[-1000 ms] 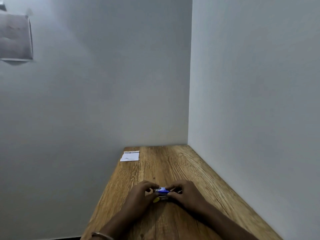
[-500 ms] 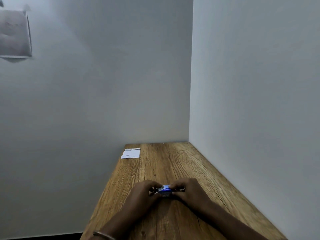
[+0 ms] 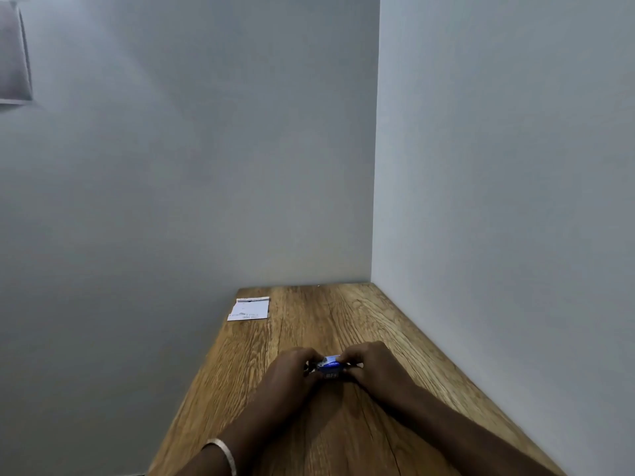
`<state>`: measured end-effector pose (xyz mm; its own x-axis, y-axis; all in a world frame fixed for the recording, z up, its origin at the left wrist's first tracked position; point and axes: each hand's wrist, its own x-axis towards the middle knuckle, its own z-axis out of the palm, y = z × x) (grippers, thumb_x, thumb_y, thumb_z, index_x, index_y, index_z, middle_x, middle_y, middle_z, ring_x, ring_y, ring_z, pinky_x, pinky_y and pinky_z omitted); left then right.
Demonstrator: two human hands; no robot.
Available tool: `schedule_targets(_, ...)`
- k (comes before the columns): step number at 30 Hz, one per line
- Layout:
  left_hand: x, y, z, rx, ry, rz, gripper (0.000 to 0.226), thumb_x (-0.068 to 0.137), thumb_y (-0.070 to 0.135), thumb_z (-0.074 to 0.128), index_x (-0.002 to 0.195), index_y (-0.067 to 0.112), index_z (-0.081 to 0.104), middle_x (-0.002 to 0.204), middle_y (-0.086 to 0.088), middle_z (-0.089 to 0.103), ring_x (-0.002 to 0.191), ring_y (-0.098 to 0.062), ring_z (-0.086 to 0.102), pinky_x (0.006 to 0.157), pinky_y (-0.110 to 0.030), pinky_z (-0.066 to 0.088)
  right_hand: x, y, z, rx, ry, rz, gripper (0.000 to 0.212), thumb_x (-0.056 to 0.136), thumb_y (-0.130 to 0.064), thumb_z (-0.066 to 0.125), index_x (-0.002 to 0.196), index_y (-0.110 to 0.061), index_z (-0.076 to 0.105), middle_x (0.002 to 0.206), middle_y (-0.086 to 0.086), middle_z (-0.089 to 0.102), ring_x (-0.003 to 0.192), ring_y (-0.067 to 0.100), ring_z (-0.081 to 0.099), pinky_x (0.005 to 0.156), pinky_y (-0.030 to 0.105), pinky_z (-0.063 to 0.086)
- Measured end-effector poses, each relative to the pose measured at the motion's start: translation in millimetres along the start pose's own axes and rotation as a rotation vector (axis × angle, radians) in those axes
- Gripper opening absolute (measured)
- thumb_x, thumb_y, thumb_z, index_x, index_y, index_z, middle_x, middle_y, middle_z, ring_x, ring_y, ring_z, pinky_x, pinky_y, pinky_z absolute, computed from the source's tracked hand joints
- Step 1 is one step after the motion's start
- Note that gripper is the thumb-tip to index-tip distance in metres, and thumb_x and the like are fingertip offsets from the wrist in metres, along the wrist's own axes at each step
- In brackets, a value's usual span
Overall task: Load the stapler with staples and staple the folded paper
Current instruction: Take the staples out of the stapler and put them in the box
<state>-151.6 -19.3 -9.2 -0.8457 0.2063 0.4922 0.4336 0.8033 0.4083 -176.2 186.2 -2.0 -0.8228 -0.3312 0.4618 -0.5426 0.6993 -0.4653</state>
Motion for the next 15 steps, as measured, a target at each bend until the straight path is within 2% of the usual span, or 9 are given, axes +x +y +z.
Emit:
schedule_targets(3, 21.1, -8.3, 11.1, 0.008, 0.014, -0.018, 0.026, 0.09, 0.029, 0.064, 0.116, 0.029, 0.067, 0.112, 0.01, 0.068, 0.095, -0.001, 0.058, 0.08, -0.015, 0.047, 19.1, 11.5, 4.0, -0.032, 0.007, 0.003, 0.025, 0.088, -0.022, 0.073, 0.113, -0.02, 0.075, 0.109, -0.002, 0.076, 0.096, 0.004, 0.068, 0.079, 0.01, 0.049)
schedule_targets(7, 49.7, -20.7, 26.0, -0.009, 0.034, -0.03, 0.024, 0.09, 0.03, 0.064, 0.114, 0.028, 0.068, 0.111, 0.008, 0.069, 0.097, -0.005, 0.061, 0.085, -0.024, 0.053, 45.8, 28.0, 11.6, -0.048, 0.02, 0.015, 0.021, 0.09, -0.02, 0.071, 0.11, -0.021, 0.076, 0.104, -0.003, 0.077, 0.092, 0.004, 0.067, 0.079, 0.013, 0.05)
schedule_targets(12, 88.8, -37.5, 43.8, -0.023, 0.054, -0.052, 0.022, 0.091, 0.03, 0.063, 0.112, 0.027, 0.067, 0.109, 0.008, 0.069, 0.094, -0.005, 0.061, 0.084, -0.025, 0.054, 81.7, 53.9, 26.2, -0.058, 0.061, 0.025, 0.02, 0.091, -0.017, 0.068, 0.109, -0.02, 0.076, 0.103, -0.003, 0.077, 0.091, 0.004, 0.068, 0.079, 0.013, 0.049)
schedule_targets(15, 114.2, -48.4, 55.6, -0.04, 0.062, -0.069, 0.02, 0.091, 0.029, 0.063, 0.111, 0.028, 0.066, 0.108, 0.009, 0.069, 0.091, -0.002, 0.059, 0.079, -0.018, 0.05, 105.1, 70.3, 33.5, -0.065, 0.079, 0.037, 0.019, 0.092, -0.015, 0.067, 0.109, -0.019, 0.075, 0.104, -0.001, 0.077, 0.091, 0.008, 0.068, 0.076, 0.013, 0.048)
